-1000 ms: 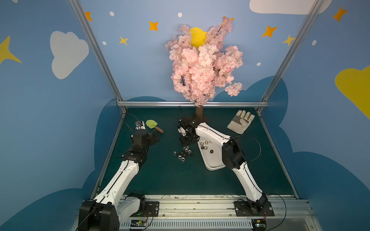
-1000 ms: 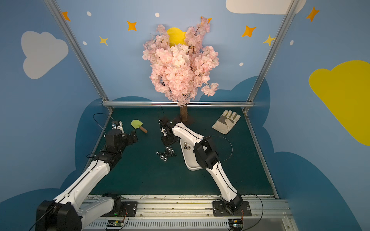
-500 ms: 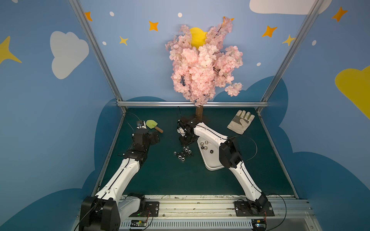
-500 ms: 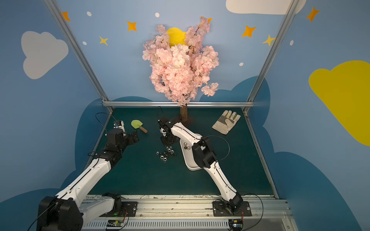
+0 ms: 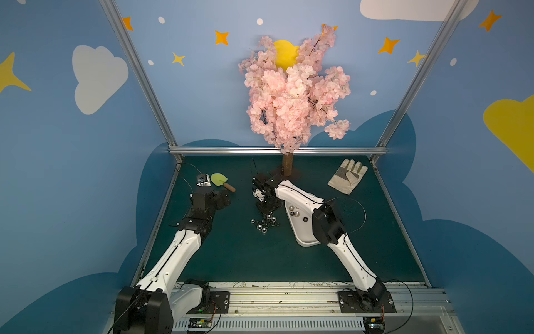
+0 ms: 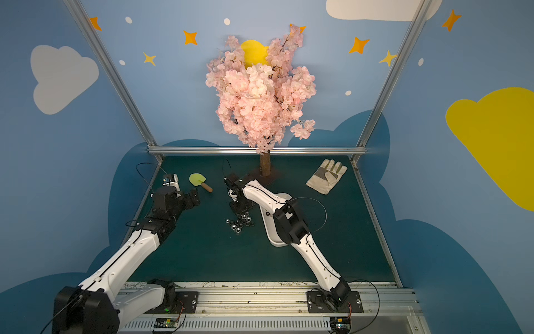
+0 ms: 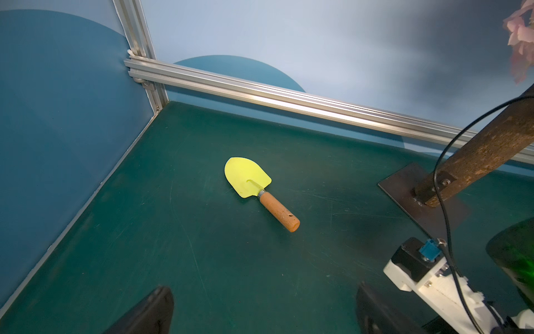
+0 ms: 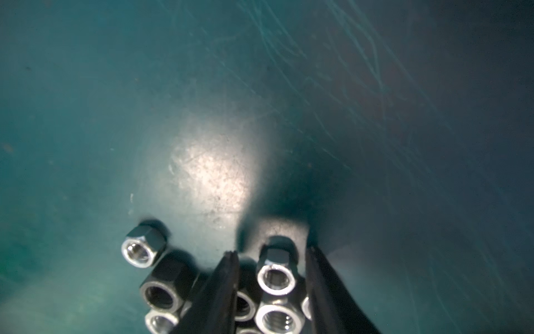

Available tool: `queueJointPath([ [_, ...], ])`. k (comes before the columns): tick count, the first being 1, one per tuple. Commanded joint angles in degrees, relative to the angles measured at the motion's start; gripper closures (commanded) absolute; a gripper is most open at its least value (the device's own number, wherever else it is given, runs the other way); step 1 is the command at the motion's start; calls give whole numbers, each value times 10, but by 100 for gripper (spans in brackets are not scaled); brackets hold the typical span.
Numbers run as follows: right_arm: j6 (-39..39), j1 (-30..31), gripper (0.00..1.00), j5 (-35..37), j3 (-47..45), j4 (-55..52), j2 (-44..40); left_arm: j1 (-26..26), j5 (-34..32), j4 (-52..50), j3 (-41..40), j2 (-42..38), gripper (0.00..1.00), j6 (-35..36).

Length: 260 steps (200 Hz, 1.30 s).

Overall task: Put the nuts on the desktop into the storage box
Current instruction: Pick up the nut from the center of the board, then place the nut in the storage box.

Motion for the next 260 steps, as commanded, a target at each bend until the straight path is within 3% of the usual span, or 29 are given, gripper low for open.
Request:
queueJointPath([
  [1, -3, 9, 69, 18, -7, -27, 11, 2, -1, 7, 3, -16, 0, 4],
  [34, 4, 11, 78, 35, -8, -16, -11, 2, -1, 11, 0, -20, 0, 1],
  [95, 18, -5, 81, 50, -28, 52, -140, 0, -5, 4, 3, -31, 0, 6],
  [129, 24, -42, 82, 65, -126, 71, -244, -2, 2, 5, 4, -29, 0, 4],
  [182, 30, -124, 82, 81, -355, 94, -376, -5, 8, 11, 1, -29, 0, 2],
  [228, 16, -148, 82, 73, -421, 108, -350, -5, 14, 11, 4, -22, 0, 0],
  [260, 6, -151, 82, 71, -414, 118, -303, -5, 12, 11, 4, -25, 0, 1],
])
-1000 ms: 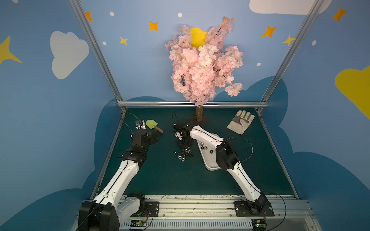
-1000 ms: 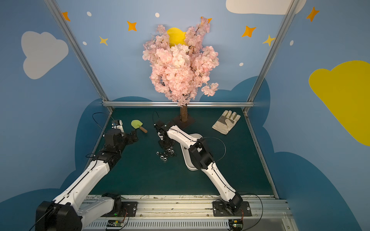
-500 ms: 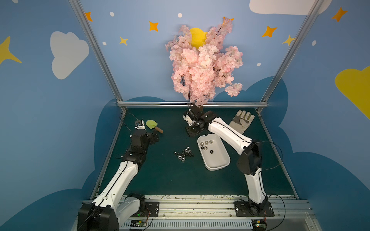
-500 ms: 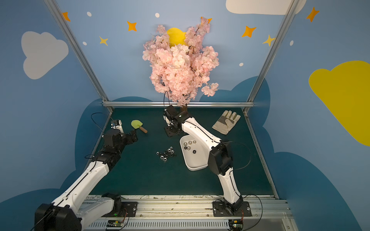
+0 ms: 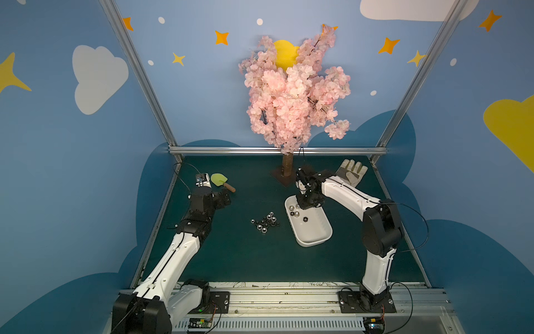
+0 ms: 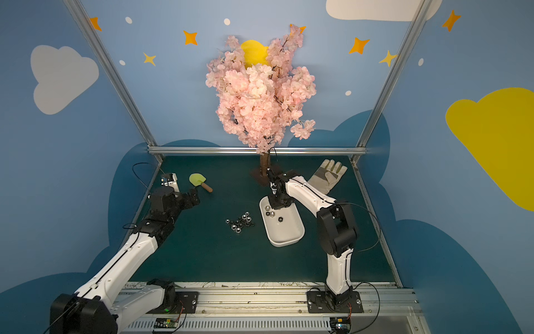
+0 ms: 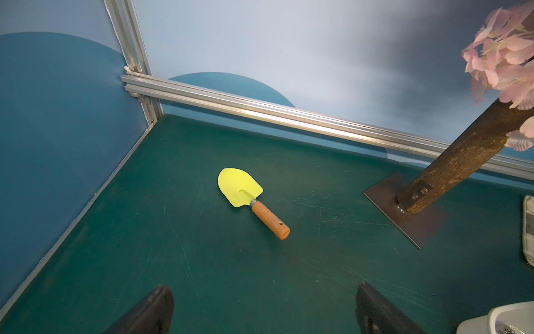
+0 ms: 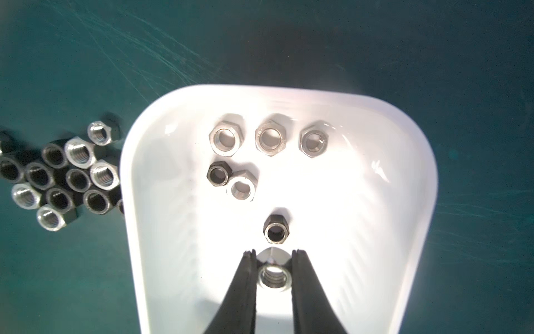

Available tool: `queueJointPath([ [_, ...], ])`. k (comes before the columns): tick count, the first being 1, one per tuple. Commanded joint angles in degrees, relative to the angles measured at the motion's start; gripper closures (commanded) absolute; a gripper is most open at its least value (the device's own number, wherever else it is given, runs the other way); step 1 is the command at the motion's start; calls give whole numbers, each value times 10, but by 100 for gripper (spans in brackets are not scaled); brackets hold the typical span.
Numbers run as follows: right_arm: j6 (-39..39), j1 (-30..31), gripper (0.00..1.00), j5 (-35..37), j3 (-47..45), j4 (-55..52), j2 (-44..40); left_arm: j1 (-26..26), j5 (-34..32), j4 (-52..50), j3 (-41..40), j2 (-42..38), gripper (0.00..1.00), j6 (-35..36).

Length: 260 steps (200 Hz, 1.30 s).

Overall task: Put the nuts on the desktop into the storage box
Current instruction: Place the nut in the storage box, then pick up the nut from the center of the board.

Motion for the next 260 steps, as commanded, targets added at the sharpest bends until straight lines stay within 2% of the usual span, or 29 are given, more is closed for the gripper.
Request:
queueJointPath([
  [1, -10, -1, 83, -4, 6, 16, 34, -2, 3, 7, 4, -2, 0, 1],
  [78, -13, -1, 79, -6, 46, 13, 106, -1, -1, 5, 7, 3, 0, 5],
  [136, -11, 18, 52, 4, 86, -10, 90, -1, 3, 9, 4, 8, 0, 1],
  [188, -11, 73, 50, 7, 157, -44, 51, -2, 0, 9, 3, 3, 0, 2],
  [227, -11, 120, 50, -16, 244, -69, 88, -2, 9, 16, -1, 9, 0, -4],
  [260, 4, 128, 49, -37, 312, -96, 157, -2, 0, -6, 10, 1, 0, 2],
])
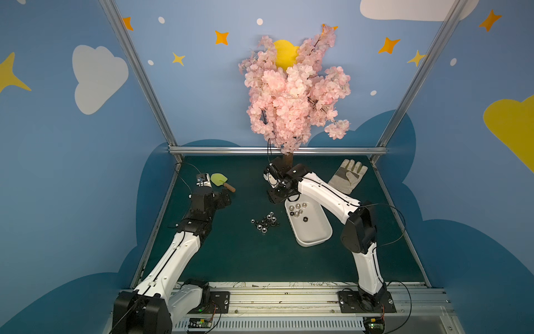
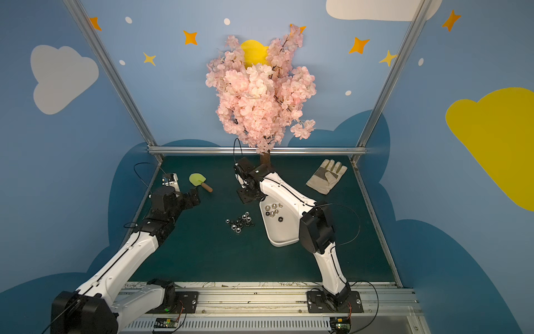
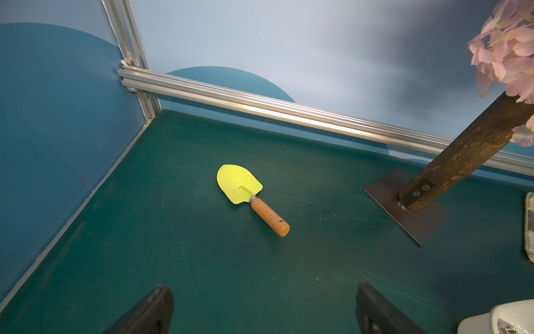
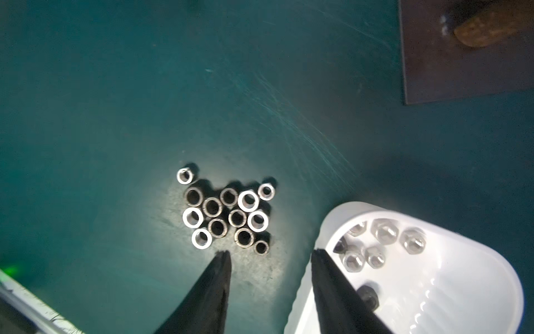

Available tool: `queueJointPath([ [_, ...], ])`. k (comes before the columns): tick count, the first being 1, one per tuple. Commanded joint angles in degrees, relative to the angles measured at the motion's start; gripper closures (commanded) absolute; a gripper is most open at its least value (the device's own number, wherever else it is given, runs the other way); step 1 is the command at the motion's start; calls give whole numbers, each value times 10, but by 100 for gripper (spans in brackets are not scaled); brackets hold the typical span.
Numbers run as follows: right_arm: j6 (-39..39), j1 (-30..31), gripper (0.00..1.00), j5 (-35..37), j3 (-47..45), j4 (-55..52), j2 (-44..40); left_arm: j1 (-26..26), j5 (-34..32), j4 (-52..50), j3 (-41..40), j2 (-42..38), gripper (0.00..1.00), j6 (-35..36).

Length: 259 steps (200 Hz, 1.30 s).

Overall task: Put the nuts on the desktop into the storage box
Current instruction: Pick up the nut from the center of the board.

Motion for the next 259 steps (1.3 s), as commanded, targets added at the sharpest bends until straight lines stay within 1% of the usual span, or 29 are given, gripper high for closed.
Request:
queueJointPath([
  [1, 16, -4, 49, -18, 45, -46, 59, -2, -2, -5, 10, -8, 0, 4],
  [25, 25, -3, 50, -22, 92, -76, 112, -2, 3, 2, 5, -10, 0, 2],
  [81, 43, -3, 49, -18, 94, -89, 165, -2, 3, 4, 4, -8, 0, 2],
  [130, 51, -3, 50, -12, 87, -93, 179, -2, 12, 13, -1, 2, 0, -2],
  [169, 60, -4, 52, -16, 96, -88, 194, -2, 5, 10, 1, -3, 0, 1],
  [195, 77, -7, 54, -23, 113, -88, 208, -2, 7, 17, -3, -2, 0, -1],
  [259, 98, -10, 60, -53, 122, -87, 226, -2, 4, 21, -3, 0, 0, 0],
])
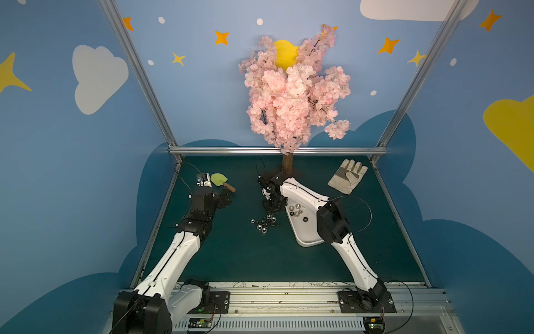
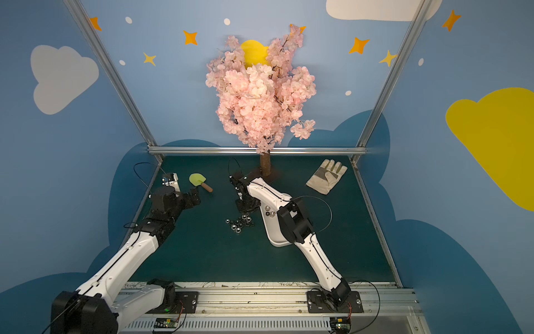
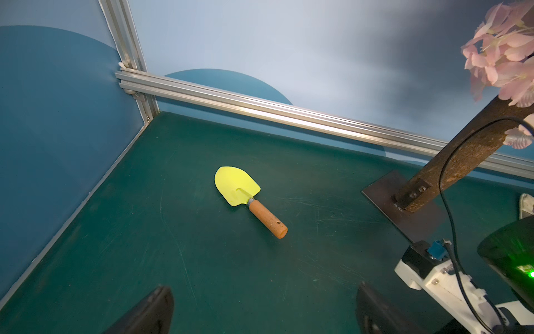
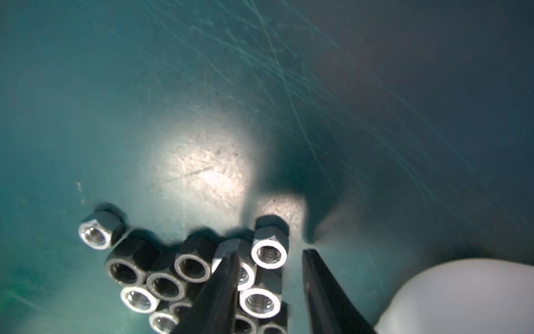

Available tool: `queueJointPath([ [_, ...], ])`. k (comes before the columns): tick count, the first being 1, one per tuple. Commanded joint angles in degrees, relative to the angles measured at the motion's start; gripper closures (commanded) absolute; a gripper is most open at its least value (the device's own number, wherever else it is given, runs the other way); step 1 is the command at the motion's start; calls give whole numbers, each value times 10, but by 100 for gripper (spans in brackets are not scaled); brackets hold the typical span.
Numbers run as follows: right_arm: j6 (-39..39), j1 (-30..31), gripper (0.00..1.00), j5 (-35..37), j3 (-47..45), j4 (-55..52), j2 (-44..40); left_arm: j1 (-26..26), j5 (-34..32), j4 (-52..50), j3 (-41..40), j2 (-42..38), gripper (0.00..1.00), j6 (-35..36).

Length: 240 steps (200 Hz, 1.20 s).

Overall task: Put the nuts on the desktop into the storage box
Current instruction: Pick up the nut from the center of the board.

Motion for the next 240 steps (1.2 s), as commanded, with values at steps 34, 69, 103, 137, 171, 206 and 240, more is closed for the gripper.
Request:
queueJointPath([
  [34, 28, -9, 60, -25, 15, -5, 19, -2, 0, 17, -3, 3, 0, 0],
  [69, 37, -17, 60, -28, 22, -6, 28, -1, -1, 17, -3, 4, 0, 1],
  [103, 42, -17, 61, -36, 25, -5, 31, -1, -5, 14, -3, -1, 0, 3],
  [137, 44, -17, 60, -34, 22, 9, 14, -1, -4, 14, -2, 1, 0, 2],
  [171, 44, -19, 60, -42, 31, 8, 22, -1, -6, 13, -1, -2, 0, 5],
  [206, 42, -14, 60, -31, 34, 0, 31, -1, -4, 14, -1, 0, 0, 4],
  [240, 35, -7, 62, -7, 26, -9, 41, -2, -2, 15, -1, 2, 0, 3],
])
